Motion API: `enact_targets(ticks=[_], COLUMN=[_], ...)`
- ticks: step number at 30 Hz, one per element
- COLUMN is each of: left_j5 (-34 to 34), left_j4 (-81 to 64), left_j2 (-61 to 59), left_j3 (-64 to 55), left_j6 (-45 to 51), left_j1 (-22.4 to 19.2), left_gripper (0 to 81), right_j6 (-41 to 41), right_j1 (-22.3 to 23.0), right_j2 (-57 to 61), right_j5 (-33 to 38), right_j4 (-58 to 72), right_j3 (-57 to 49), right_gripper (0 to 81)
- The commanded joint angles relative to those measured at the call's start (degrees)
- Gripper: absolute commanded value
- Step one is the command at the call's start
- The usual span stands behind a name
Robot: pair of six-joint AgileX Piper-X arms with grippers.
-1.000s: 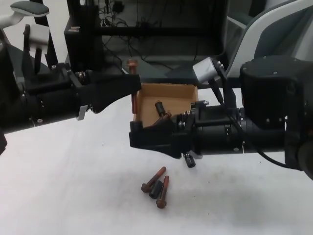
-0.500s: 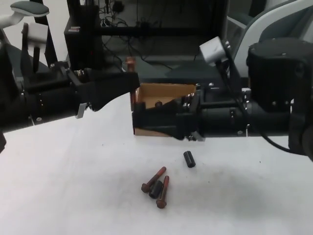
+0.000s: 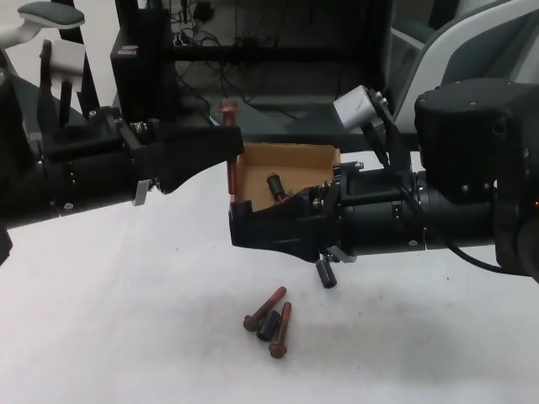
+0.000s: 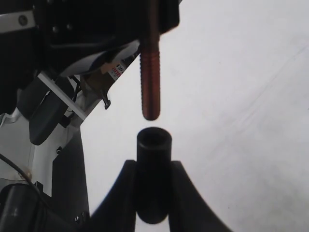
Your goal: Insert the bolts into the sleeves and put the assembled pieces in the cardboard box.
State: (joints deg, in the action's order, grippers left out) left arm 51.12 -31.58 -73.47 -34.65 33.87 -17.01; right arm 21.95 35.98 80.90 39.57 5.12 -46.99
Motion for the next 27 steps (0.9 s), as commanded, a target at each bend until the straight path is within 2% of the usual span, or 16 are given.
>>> enact_targets(ticks=[1, 27], left_j5=[0.4, 1.2], left_j4=[-1.3, -1.3], left_j2=[0.3, 0.3], left_j3=[-0.6, -0.6], left_j6=[-0.9, 2.3], left_j1=[-0.2, -0.2], left_gripper=[1.7, 1.7], right_j6=[-0.5, 0.1], right_j1=[0.1, 0.0], right_j2=[-0.1, -0.1], right_j5=[0.6, 0.6], right_j4=[0.2, 3.3], right_j3=[-0.5, -0.5], right_gripper=[0.4, 0.4])
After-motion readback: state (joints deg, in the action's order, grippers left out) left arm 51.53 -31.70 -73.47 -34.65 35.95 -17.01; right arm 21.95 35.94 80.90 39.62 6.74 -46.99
